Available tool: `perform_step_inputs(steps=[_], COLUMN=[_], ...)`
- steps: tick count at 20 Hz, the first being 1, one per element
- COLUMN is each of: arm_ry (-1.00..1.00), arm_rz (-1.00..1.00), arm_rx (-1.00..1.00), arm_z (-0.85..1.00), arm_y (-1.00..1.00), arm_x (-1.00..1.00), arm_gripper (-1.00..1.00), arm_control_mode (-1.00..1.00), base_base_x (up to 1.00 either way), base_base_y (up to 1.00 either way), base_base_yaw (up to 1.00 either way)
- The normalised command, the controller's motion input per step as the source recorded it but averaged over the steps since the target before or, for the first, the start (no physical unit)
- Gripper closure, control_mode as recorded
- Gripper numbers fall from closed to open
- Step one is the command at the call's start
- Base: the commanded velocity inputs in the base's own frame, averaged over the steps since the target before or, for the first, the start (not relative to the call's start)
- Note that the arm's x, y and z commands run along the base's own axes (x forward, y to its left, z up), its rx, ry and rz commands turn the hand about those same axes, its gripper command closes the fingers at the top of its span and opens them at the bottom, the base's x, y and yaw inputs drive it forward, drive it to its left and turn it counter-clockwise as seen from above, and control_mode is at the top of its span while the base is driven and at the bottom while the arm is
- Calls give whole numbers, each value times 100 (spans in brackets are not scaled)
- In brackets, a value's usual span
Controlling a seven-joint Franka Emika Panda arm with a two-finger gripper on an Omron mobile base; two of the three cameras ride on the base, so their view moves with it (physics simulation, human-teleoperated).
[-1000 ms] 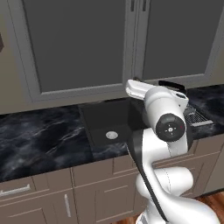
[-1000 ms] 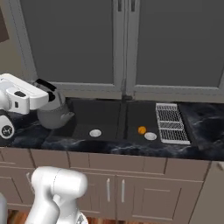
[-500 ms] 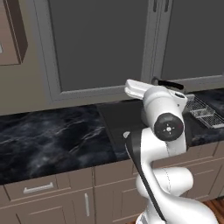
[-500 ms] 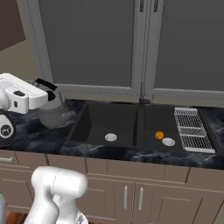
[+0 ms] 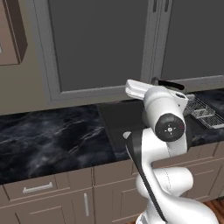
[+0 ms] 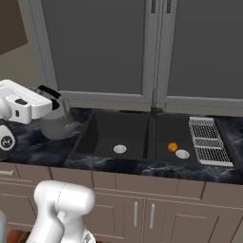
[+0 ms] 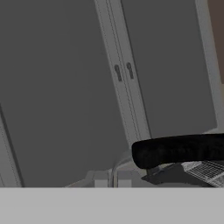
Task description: Open the cabinet, pick the kettle from the cabinet, and place it in the sink.
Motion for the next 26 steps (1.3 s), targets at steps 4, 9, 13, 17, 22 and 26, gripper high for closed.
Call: perform_step_inputs(steps=[4,9,13,17,22,26], arm_ry=[0,0,0,0,0,0], arm_rz=[0,0,0,0,0,0], arm_rx=[0,0,0,0,0,0], arm_z=[0,0,0,0,0,0], arm_y=[0,0,0,0,0,0], arm_x=[0,0,0,0,0,0], arm_gripper=[100,100,100,100,100,100], arm_control_mode=[100,100,100,100,100,100], base_base_x=[-1,-17,-12,24,30,43], base_base_y=[-41,-41,-25,-3,0,0], base_base_yaw=[0,0,0,0,0,2])
